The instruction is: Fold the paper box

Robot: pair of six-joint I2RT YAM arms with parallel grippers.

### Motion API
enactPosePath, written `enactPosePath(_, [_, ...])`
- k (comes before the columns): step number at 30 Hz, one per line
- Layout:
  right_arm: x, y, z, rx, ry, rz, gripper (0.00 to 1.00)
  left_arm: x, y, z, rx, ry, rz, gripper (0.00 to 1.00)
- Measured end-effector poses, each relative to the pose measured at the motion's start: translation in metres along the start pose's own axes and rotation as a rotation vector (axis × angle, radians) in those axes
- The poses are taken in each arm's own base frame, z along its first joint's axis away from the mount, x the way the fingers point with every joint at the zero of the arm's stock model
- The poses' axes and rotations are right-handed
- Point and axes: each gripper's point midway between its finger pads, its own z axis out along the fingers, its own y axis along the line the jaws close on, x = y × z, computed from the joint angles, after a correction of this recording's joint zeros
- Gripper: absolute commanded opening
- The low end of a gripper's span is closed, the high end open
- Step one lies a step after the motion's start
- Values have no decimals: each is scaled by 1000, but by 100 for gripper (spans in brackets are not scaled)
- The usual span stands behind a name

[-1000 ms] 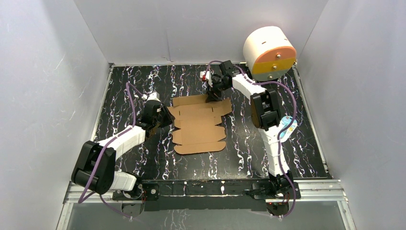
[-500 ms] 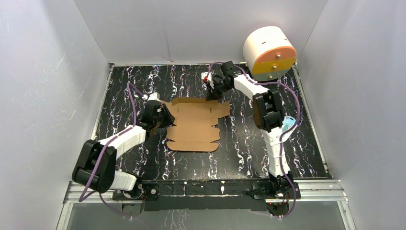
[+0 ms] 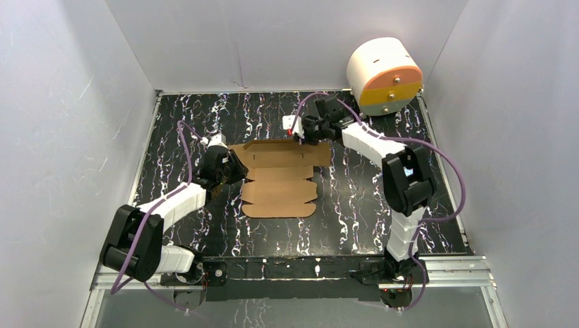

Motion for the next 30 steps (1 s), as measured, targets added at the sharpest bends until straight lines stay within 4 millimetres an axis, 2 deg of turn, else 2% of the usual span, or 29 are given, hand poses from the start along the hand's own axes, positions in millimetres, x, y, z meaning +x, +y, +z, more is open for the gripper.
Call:
enactPosePath(10, [-26, 23, -6, 163, 96, -274, 0, 7, 6, -3, 10, -10, -19, 20])
enactPosePath(16, [-36, 35, -18, 272, 121, -396, 0, 12, 12, -8, 6, -19, -26, 19])
enactPosePath(25, [-45, 59, -26, 388, 125, -513, 0, -17, 1, -34, 49, -146, -68, 18])
enactPosePath(30, [-52, 70, -30, 447, 118, -564, 0, -24, 2, -38, 36, -170, -74, 18])
